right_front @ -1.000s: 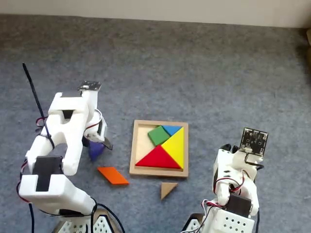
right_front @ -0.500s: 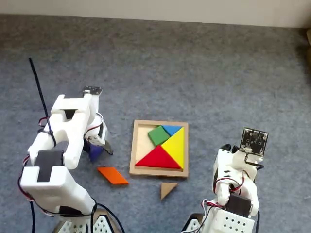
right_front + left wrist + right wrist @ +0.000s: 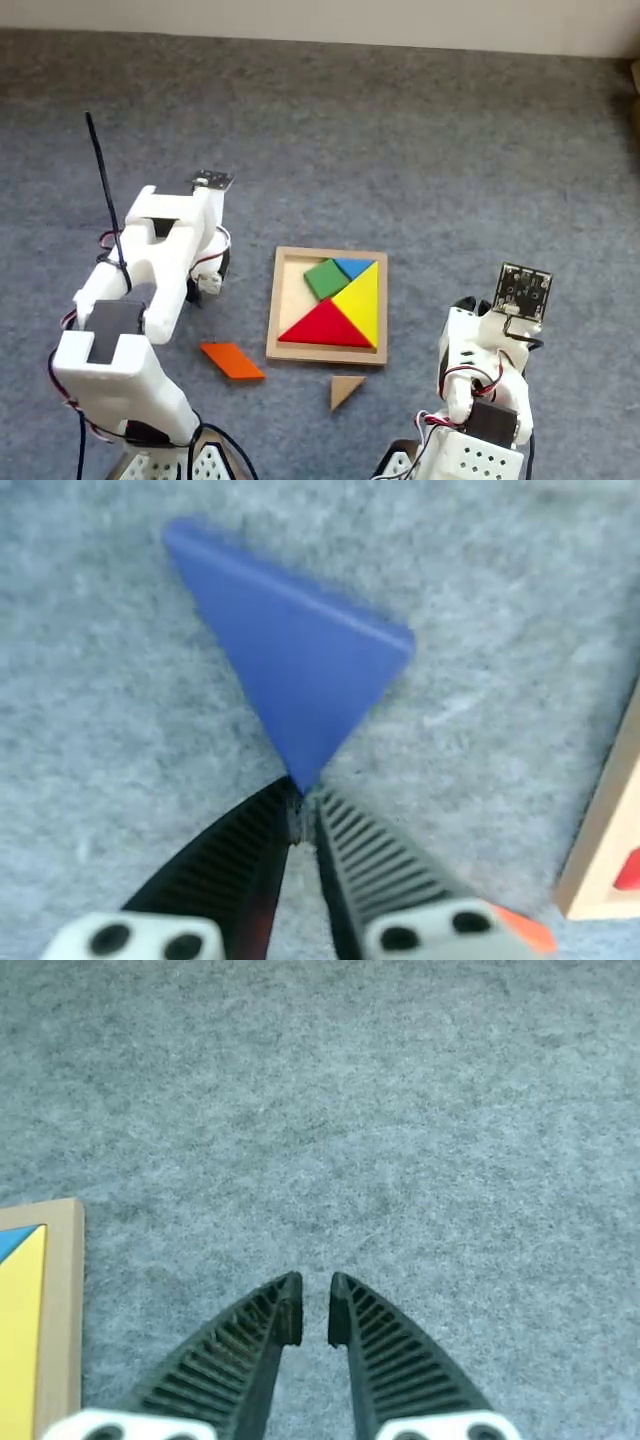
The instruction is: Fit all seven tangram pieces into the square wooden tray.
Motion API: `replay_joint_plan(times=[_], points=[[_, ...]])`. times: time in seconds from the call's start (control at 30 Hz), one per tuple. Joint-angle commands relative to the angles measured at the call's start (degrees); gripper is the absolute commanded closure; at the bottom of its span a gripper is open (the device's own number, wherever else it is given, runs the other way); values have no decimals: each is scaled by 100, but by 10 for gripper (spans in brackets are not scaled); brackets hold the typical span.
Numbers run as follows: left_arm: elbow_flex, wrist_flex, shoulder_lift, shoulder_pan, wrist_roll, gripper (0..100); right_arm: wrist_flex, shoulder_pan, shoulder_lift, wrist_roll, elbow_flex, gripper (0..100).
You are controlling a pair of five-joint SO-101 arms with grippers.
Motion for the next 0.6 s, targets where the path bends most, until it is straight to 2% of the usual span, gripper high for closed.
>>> replay_joint_plan(times=[0.0, 0.2, 0.27, 0.43, 0.57], points=[[-101, 105, -576, 224, 9, 989, -110, 31, -40, -62, 593, 944], [-198, 167, -1569, 268, 9, 979, -110, 31, -40, -62, 593, 944], [-303, 167, -1666, 268, 9, 930, -110, 31, -40, -62, 593, 944], [-374, 35, -1543, 259, 53, 707, -110, 31, -40, -62, 593, 944], [-382, -519, -1042, 198, 62, 713, -110, 31, -40, -62, 593, 944]])
